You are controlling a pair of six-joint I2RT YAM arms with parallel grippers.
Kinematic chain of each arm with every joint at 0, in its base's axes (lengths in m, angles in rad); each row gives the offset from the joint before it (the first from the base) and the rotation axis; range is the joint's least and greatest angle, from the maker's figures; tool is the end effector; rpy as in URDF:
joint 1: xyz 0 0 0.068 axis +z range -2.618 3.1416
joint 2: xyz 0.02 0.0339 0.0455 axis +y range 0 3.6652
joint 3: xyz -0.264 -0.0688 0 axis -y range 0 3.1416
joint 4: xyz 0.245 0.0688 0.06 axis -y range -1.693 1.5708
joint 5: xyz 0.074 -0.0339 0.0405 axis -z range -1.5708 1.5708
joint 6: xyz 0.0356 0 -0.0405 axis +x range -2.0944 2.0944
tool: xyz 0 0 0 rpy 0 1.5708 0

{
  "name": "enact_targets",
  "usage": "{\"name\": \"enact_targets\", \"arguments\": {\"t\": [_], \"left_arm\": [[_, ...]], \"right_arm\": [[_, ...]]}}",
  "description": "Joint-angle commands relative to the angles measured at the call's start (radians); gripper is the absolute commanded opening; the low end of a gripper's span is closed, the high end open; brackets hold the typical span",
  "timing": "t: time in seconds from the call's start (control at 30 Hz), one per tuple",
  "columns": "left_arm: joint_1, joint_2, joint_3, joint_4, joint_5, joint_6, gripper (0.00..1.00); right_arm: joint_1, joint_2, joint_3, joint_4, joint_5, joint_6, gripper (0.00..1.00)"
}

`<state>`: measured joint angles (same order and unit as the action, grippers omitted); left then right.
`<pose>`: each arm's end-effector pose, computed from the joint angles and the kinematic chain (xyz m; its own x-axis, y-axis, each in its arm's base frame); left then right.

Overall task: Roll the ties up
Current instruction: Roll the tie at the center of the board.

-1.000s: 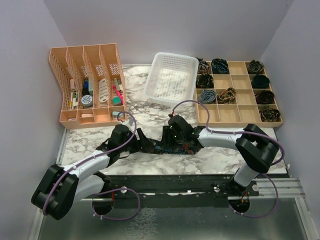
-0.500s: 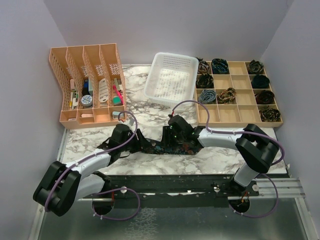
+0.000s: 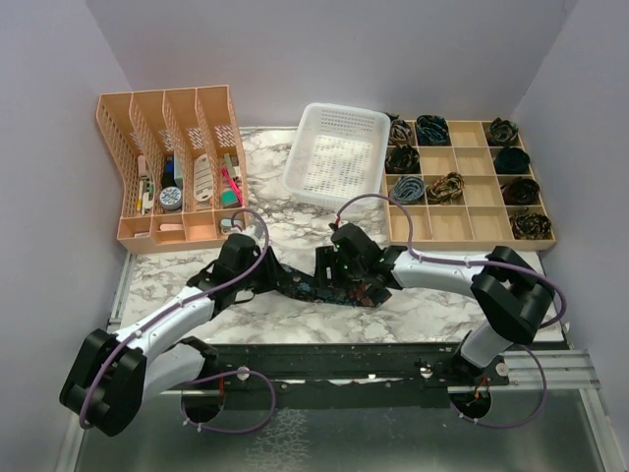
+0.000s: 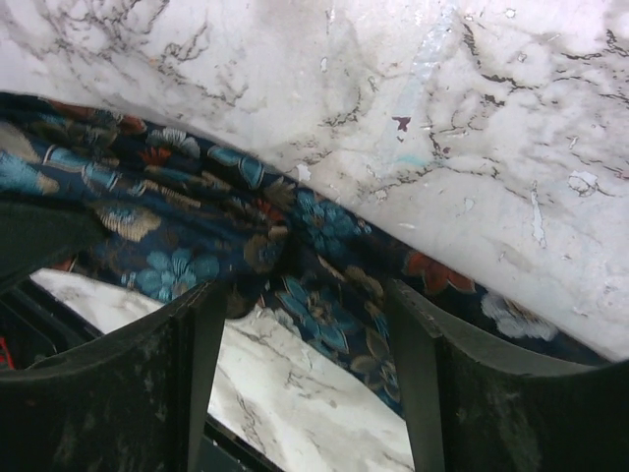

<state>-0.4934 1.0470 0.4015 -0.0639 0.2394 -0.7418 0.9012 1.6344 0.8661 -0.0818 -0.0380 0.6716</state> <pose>0.1740 -0.1032 0.1719 -0.8409 -0.2930 -0.4550 0.0685 0.7764 -0.6265 0.2019 0.2572 0.1675 -0.8623 -0.0875 -0.4988 -0.3354 0.8367 0.4330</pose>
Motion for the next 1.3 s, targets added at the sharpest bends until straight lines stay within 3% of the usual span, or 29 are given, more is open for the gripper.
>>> {"name": "enact_targets", "arguments": {"t": [0.0, 0.23, 0.67, 1.27], "left_arm": [[-0.019, -0.013, 0.058, -0.117, -0.079, 0.051, 0.36], [-0.087, 0.010, 0.173, -0.268, -0.224, 0.092, 0.34], [-0.357, 0.242, 0.464, -0.602, -0.643, 0.053, 0.32], [-0.583, 0.461, 0.677, -0.762, -0.898, -0.048, 0.32]], "right_arm": [[-0.019, -0.078, 0.027, -0.056, -0.013, -0.037, 0.72], [-0.071, -0.166, -0.003, -0.091, 0.033, -0.046, 0.75], [-0.167, -0.263, -0.105, -0.119, 0.157, 0.010, 0.78], [-0.314, -0.389, -0.237, -0.120, 0.163, 0.080, 0.84]]}}
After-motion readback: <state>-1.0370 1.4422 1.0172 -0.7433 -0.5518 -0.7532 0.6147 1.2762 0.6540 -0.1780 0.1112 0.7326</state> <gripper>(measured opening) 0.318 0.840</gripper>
